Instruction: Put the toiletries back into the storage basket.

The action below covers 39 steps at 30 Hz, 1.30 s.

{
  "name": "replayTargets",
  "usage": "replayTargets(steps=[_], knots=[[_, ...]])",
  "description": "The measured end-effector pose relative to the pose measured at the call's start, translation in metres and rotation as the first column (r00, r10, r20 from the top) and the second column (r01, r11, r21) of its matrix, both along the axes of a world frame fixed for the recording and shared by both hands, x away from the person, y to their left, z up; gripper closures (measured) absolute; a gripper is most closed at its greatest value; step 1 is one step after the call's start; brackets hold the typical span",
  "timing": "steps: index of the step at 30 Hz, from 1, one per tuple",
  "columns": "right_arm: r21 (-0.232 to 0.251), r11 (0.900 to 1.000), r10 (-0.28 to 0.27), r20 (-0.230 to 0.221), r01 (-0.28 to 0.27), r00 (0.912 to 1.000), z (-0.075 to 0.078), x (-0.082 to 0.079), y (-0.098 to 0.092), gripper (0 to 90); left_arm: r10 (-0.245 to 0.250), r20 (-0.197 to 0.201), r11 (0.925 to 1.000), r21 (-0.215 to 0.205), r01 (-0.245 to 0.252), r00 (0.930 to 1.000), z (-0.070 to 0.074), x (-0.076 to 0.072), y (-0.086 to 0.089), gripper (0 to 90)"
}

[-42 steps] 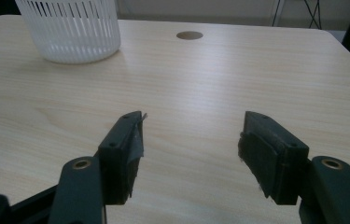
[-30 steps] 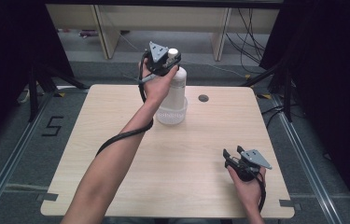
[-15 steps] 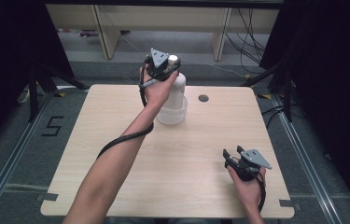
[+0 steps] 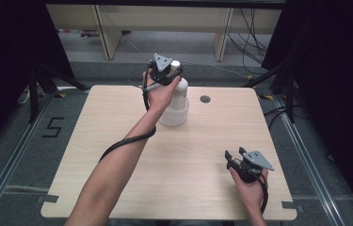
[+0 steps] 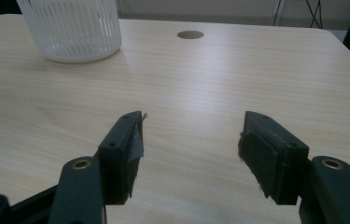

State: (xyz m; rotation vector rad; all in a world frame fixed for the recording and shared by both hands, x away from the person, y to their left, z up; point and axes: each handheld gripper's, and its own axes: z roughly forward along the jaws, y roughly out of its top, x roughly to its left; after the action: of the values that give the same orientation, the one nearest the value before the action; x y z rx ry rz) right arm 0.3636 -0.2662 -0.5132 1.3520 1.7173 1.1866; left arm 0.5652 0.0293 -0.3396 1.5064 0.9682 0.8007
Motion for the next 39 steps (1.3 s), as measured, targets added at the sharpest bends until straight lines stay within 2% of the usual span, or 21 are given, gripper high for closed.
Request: replayTargets(steps=[8, 23, 24, 26, 30, 33, 35, 37, 38, 39], knots=[[-0.010, 1.000, 0.002, 0.004, -0.002, 1.0000, 0.000, 0.000, -0.001, 39.9, 0.002, -0.022, 0.9999, 0.012, -0.001, 0.9997, -0.008, 0.002, -0.002, 59.0], [-0.001, 1.000, 0.007, 0.002, -0.007, 1.0000, 0.000, 0.000, 0.000, 39.9, 0.001, -0.051, 1.0000, 0.006, -0.001, 0.9987, -0.018, 0.005, -0.004, 58.9], [0.023, 1.000, -0.002, -0.010, 0.002, 0.9999, 0.000, -0.001, 0.002, 39.9, 0.001, -0.053, 1.0000, 0.004, -0.001, 0.9986, -0.018, 0.005, -0.005, 58.9], [-0.010, 1.000, 0.007, 0.011, -0.007, 0.9999, 0.000, 0.000, 0.000, 39.9, 0.002, -0.055, 1.0000, 0.005, -0.002, 0.9985, -0.019, 0.005, -0.004, 58.9], [0.006, 1.000, 0.004, -0.008, -0.004, 1.0000, 0.001, -0.001, 0.000, 39.9, 0.004, -0.053, 1.0000, 0.002, -0.004, 0.9986, -0.021, 0.005, -0.004, 58.9], [-0.012, 1.000, 0.006, 0.018, -0.006, 0.9998, 0.000, 0.001, 0.000, 39.9, 0.007, -0.053, 1.0000, 0.000, -0.007, 0.9986, -0.021, 0.005, -0.003, 58.8], [-0.030, 1.000, 0.003, 0.005, -0.003, 1.0000, 0.000, 0.000, -0.001, 39.9, 0.006, -0.050, 1.0000, 0.001, -0.006, 0.9987, -0.022, 0.005, -0.003, 58.8], [-0.010, 1.000, 0.008, 0.012, -0.008, 0.9999, 0.000, 0.000, 0.000, 39.9, 0.010, -0.052, 0.9999, 0.003, -0.010, 0.9986, -0.022, 0.004, -0.002, 58.7], [0.019, 1.000, -0.002, -0.005, 0.002, 1.0000, 0.000, -0.001, 0.002, 39.9, 0.013, -0.054, 0.9999, 0.005, -0.013, 0.9985, -0.021, 0.004, -0.002, 58.7], [0.024, 1.000, -0.002, -0.010, 0.002, 0.9999, 0.000, -0.001, 0.002, 39.9, 0.016, -0.056, 0.9998, 0.009, -0.015, 0.9983, -0.021, 0.004, -0.001, 58.6]])
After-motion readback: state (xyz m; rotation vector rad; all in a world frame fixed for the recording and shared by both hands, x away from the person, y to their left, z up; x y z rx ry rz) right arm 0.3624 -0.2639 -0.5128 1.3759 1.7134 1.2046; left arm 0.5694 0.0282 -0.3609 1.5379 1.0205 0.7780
